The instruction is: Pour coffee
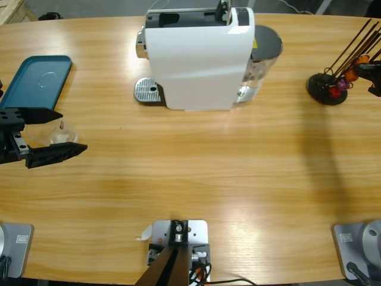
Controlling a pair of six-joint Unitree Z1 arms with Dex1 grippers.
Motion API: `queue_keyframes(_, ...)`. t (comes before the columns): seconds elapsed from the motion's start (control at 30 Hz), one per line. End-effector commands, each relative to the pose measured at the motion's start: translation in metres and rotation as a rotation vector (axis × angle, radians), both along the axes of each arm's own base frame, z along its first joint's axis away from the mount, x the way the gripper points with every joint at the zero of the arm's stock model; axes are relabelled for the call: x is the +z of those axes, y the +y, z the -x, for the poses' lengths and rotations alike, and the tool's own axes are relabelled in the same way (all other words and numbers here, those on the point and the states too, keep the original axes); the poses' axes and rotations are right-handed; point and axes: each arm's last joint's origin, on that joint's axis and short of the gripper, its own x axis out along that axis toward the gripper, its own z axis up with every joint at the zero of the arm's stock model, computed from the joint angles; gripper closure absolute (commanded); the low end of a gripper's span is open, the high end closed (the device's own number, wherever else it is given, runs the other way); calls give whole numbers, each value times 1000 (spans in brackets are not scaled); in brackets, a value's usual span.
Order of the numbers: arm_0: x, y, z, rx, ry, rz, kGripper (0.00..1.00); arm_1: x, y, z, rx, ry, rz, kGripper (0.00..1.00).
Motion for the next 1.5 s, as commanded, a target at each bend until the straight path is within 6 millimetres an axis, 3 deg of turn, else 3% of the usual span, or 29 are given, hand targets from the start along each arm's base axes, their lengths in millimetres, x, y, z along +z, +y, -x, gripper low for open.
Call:
queue_keyframes(0.03,-11,2,5,-12,31,-7,13,2,-2,2,-3,2,30,1000)
queue_keyframes(0.6,-16,6,8,-9,42,-11,13,44,-1,-5,-1,-72,49,1000)
queue_keyframes(0.9,-16,4,7,-12,48,-8,13,82,-4,12,-3,-134,47,1000)
queue_keyframes(1.07,-17,4,7,-13,50,-9,13,105,-2,32,40,-176,39,1000)
queue_keyframes(1.3,-18,2,6,-14,48,-6,13,127,16,69,313,-225,21,1000)
queue_keyframes(1.4,-17,2,5,-14,41,1,13,122,42,64,629,-168,-8,1000)
queue_keyframes(1.5,-16,2,6,-18,34,3,13,105,78,54,899,-65,35,1000)
